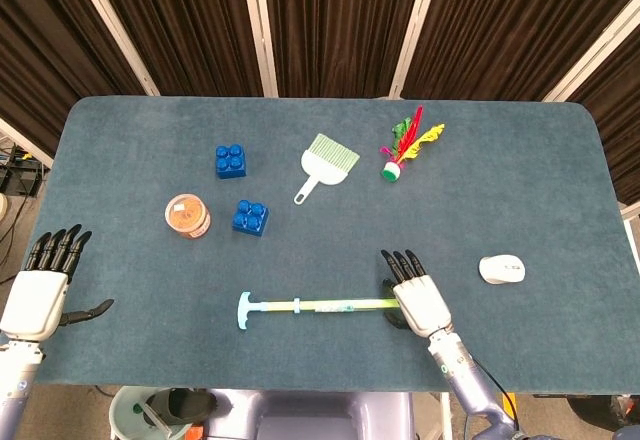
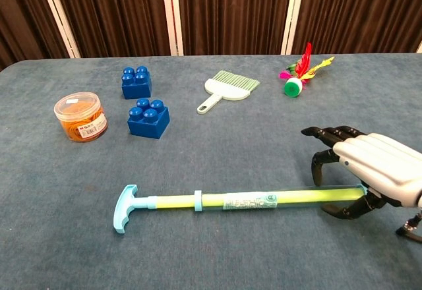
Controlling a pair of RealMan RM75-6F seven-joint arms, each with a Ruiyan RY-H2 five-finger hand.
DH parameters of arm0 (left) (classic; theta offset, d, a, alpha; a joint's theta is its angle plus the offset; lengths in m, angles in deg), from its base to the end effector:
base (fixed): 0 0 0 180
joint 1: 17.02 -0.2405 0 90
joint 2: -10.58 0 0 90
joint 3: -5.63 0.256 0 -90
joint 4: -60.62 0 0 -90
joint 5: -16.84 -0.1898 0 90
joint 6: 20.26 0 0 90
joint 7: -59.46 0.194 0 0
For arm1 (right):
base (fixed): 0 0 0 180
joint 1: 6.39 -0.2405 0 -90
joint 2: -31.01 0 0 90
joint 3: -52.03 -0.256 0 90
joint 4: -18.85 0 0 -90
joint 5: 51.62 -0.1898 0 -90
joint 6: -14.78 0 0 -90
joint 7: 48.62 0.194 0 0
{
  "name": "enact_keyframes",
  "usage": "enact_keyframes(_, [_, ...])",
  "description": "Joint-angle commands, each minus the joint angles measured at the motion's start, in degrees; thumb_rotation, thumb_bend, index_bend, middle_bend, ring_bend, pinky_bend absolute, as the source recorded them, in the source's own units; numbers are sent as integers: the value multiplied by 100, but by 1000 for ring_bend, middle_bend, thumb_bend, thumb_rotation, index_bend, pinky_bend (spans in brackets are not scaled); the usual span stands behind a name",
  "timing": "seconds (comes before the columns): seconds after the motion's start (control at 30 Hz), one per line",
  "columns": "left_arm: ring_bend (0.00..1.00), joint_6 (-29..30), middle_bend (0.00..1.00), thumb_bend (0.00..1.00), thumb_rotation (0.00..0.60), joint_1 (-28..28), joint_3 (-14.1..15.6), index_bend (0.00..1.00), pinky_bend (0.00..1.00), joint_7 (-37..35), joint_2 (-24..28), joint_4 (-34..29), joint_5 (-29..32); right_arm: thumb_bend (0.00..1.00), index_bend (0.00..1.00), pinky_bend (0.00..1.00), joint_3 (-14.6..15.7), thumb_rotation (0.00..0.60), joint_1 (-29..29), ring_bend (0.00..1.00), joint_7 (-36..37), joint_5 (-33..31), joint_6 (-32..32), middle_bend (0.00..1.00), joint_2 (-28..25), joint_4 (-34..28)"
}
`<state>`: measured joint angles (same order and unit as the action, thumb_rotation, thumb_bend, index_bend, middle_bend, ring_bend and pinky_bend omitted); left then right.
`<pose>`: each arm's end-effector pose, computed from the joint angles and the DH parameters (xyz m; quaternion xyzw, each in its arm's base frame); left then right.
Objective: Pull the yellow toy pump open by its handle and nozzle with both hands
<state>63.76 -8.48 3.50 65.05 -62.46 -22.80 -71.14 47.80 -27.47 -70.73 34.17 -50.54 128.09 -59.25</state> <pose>-0.2994 0.2476 0.1324 -0.6385 -0.3396 -0.3755 0.5796 -0.2019 -0.2864 -0.0462 0.7464 -0.3384 0.3587 0.4470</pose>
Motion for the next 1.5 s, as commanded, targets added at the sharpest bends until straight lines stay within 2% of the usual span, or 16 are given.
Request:
enact_keyframes(0.03, [0,-17,0,40,600,6,3,0,0,26,-9,-3,12,326,534,0,-1,600,-10,0,39,-13,-26,0,-22,17])
enact_keyframes(0.33, [0,-112,0,70,600,44,58,0,0,184,-54,-23,-8,380,626,0,96,600,-17,0,50,-83,-9,28,-101,40])
enact_keyframes(0.5, [0,-136,0,178,600,89,100,3,0,160,-116,-33,-115,420,671,0,163,600,-10,0,72,-125,14,41,-140,31])
enact_keyframes(0.57, [0,-131,0,220,600,133,126,61,0,93,-210,14,-233,422,683,0,169,600,-10,0,88,-124,-5,44,-161,1])
enact_keyframes(0.63, [0,-64,0,252,600,200,138,169,0,-1,-448,138,-426,422,686,0,192,600,-6,0,99,-105,-31,47,-191,-49])
enact_keyframes(0.67, [0,-161,0,257,600,376,249,216,0,-71,-815,226,-768,422,687,0,237,600,-2,0,103,-53,-57,48,-207,-115])
enact_keyframes(0.8, [0,-236,0,256,600,674,354,280,0,-427,-1767,977,-1223,421,688,0,304,600,25,0,84,9,-138,51,-235,-268])
enact_keyframes(0.9, [0,-295,0,256,600,813,412,292,0,-839,-2161,1263,-1333,422,688,0,300,600,38,0,69,15,-202,50,-209,-338])
enact_keyframes(1.1, [0,-435,0,207,600,970,403,301,0,-1127,-2620,1516,-1277,420,687,0,297,600,55,0,-25,33,-310,54,-189,-469])
enact_keyframes(1.5, [0,-616,0,196,600,1177,240,340,0,-813,-3177,1783,-1060,422,687,0,367,600,83,0,-135,114,-431,55,-204,-710])
